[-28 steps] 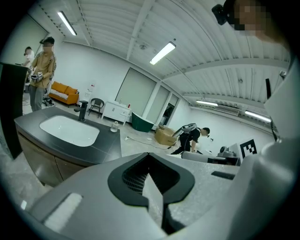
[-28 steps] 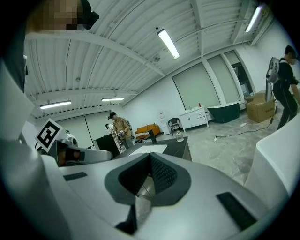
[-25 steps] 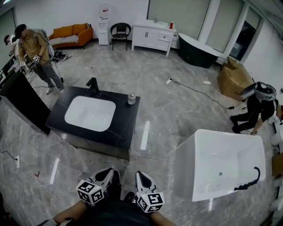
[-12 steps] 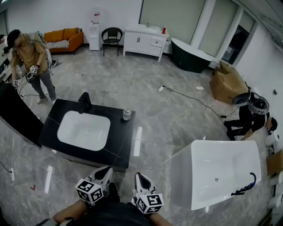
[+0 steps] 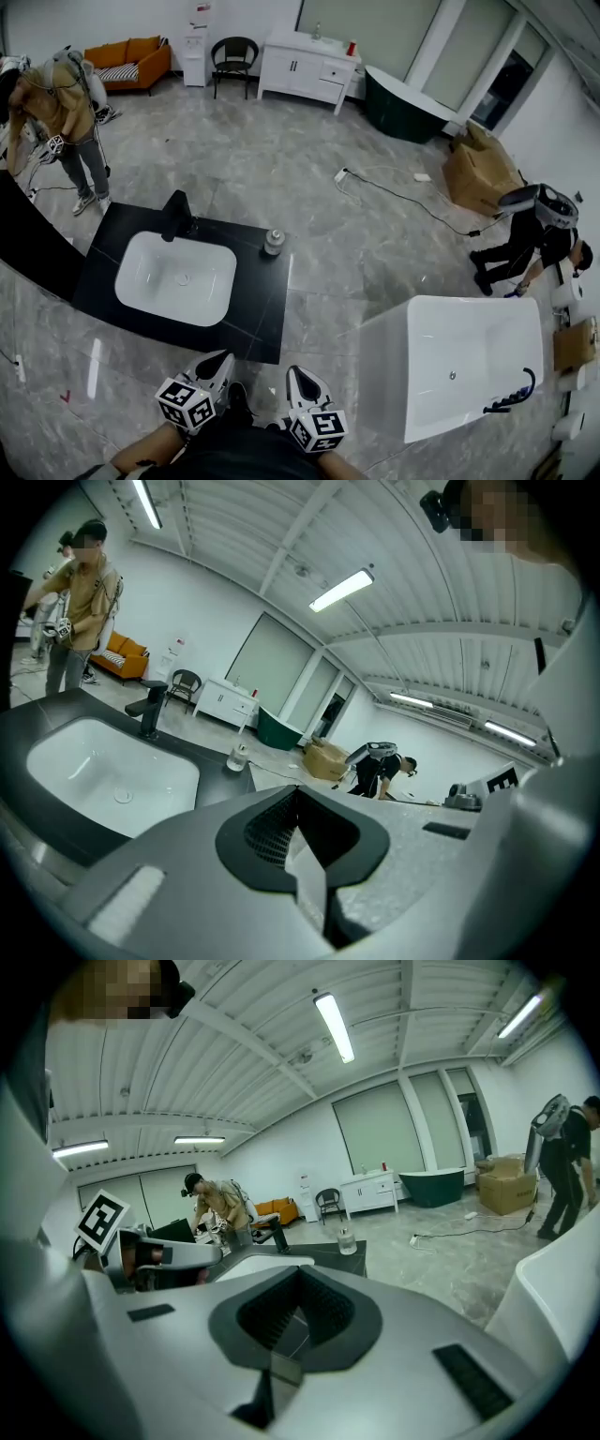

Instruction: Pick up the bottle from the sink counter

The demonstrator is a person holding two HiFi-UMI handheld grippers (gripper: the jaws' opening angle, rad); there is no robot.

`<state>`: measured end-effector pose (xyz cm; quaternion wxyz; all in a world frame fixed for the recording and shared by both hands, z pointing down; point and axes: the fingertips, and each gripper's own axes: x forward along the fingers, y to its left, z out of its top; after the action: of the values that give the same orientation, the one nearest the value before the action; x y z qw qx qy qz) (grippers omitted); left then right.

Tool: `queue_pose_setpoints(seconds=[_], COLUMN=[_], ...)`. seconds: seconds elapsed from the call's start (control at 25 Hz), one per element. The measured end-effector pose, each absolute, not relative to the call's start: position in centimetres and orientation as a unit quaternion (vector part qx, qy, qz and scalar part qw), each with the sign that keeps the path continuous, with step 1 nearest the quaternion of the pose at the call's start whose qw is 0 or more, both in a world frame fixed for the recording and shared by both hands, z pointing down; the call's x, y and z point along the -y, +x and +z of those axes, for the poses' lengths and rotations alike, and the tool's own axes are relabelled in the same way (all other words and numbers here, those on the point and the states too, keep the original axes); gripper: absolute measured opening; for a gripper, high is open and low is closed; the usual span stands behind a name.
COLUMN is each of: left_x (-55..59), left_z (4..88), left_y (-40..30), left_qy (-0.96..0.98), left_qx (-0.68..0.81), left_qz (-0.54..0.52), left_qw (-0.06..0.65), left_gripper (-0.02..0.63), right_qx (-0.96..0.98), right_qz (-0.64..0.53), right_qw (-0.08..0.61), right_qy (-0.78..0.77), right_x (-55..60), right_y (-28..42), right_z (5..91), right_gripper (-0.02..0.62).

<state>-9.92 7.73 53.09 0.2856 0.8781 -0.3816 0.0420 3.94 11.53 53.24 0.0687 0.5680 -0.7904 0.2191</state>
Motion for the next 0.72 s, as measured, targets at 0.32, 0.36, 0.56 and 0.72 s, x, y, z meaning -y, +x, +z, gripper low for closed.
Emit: queue_pose_setpoints(seconds=[0.32, 0.36, 0.56, 0.72], left_x=[-4.3, -4.0, -3.5, -2.6], left_z=[51.1, 51.1, 51.4, 51.9], left_y=[-10.8, -11.0, -10.3, -9.1], left_qy=[0.906, 0.907, 0.911, 0.914], left_qx=[0.349, 0.348, 0.34, 0.328], left_qz=[0.038, 0.036, 0.042, 0.051], left_qw=[0.236, 0.237, 0.231, 0.231], left_gripper=[0.0, 0.0, 0.0, 0.0], right_qx=[0.782, 0.779, 0.767, 0.764], right_qz=[0.203, 0.203, 0.205, 0.214], right_qw=[0.066, 0.067, 0.068, 0.068], right_qy=[0.586, 0.589, 0.604, 0.605], right_x=[-9.2, -9.2, -8.9, -7.7], right_y=[1.9, 1.9, 3.0, 3.6], right_z=[52.3, 52.3, 52.3, 53.0], right_gripper=[0.006, 0.006, 0.006, 0.006])
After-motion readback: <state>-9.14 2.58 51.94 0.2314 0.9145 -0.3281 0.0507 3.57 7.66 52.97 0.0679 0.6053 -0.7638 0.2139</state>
